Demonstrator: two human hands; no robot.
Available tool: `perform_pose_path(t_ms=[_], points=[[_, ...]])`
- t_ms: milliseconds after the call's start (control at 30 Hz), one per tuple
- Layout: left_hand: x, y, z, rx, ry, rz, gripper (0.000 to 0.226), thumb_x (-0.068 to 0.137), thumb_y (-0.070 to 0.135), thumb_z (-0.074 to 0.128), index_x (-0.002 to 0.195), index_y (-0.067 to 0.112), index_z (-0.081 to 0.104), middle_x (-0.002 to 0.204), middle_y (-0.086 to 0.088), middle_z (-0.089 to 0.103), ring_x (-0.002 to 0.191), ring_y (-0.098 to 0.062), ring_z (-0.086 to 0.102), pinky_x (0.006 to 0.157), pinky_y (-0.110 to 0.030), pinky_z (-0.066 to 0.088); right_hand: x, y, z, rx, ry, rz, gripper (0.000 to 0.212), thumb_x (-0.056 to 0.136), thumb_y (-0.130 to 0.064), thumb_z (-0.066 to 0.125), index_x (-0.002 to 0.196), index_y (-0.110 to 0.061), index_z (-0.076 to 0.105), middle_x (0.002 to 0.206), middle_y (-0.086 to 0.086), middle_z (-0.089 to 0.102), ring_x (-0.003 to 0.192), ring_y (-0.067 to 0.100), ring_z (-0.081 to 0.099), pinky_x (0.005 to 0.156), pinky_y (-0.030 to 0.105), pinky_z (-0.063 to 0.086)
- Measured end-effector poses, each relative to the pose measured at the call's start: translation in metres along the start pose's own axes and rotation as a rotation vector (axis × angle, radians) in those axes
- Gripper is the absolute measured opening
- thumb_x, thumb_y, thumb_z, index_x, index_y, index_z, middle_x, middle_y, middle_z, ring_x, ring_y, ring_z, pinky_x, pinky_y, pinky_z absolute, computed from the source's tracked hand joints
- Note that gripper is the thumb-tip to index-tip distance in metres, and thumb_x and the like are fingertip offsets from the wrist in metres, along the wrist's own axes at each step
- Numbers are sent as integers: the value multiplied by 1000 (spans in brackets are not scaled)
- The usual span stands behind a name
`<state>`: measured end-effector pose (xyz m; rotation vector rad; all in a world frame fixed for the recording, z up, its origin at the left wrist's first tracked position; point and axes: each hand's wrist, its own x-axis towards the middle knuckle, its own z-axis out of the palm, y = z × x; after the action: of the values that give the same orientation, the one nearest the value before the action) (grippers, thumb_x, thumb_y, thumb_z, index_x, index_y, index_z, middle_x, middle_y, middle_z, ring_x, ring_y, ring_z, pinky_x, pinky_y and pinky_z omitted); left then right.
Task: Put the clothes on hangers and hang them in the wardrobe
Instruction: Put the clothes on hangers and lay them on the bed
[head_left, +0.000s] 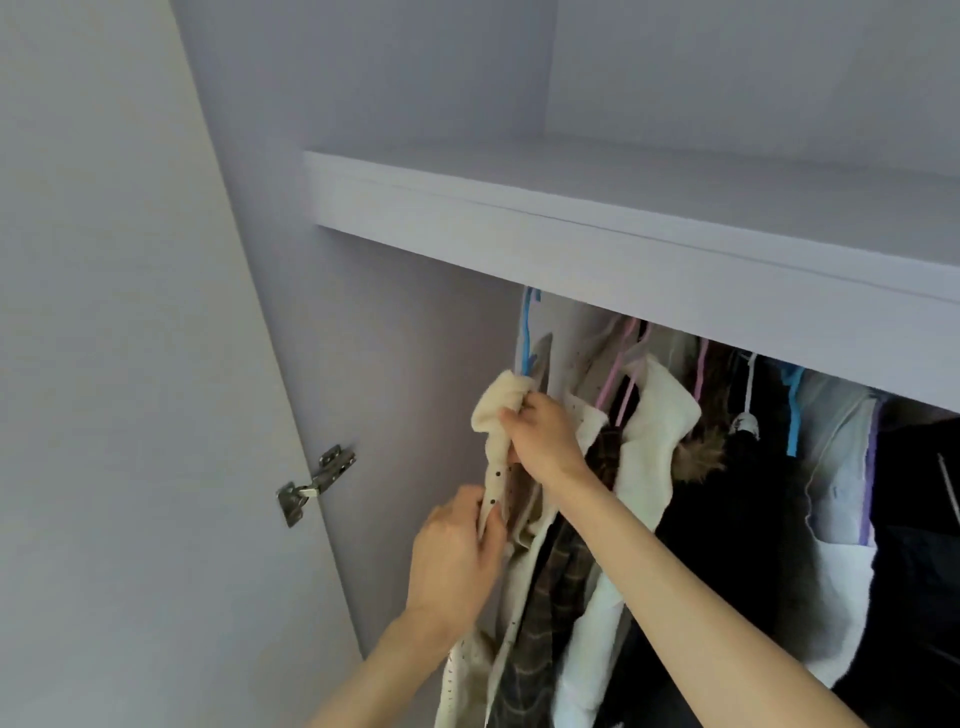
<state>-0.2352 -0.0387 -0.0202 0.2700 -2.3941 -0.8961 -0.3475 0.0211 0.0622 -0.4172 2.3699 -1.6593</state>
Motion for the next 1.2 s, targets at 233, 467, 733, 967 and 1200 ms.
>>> perform_pose_path(t_ms=[233, 467, 733, 967, 1200], points=[[-67, -15, -29, 199, -178, -24, 48, 88, 54, 19, 108, 27, 53, 77, 12, 54, 69, -9, 50, 61, -26, 35, -21, 47, 36, 105, -237, 284, 22, 94, -9, 45, 112, -5, 57, 109, 15, 61, 100, 28, 60, 68, 34, 54], [-107, -42, -99, 293, 119, -190, 47, 91, 47, 29, 122, 25, 57, 112, 12, 59, 103, -4, 50, 86, -24, 43, -68, 62, 17, -144, -556, 66, 19, 95, -13, 44, 97, -9, 63, 100, 15, 65, 92, 27, 60, 77, 34, 45], [-155, -43, -130, 498, -24, -289, 58, 89, 59, 13, 143, 39, 17, 153, 4, 23, 141, -21, 20, 110, -32, 14, -120, 57, 1, -275, -901, -150, 19, 94, -13, 47, 96, 1, 60, 79, 14, 59, 66, 9, 49, 59, 22, 38], [-213, -36, -161, 504, 23, -317, 49, 94, 57, 15, 137, 41, 31, 142, 6, 40, 133, -15, 33, 108, -34, 25, -170, 27, 19, -404, -1095, -387, 20, 96, -19, 44, 93, -6, 60, 84, 5, 62, 76, 6, 50, 73, 29, 42], [-310, -7, -218, 628, 275, -382, 24, 95, 42, 34, 102, 27, 52, 90, 5, 57, 78, -15, 58, 62, -28, 47, -238, -3, 68, -326, -1088, -673, 19, 97, -21, 46, 103, -24, 63, 89, -16, 57, 84, -4, 52, 73, 12, 40]])
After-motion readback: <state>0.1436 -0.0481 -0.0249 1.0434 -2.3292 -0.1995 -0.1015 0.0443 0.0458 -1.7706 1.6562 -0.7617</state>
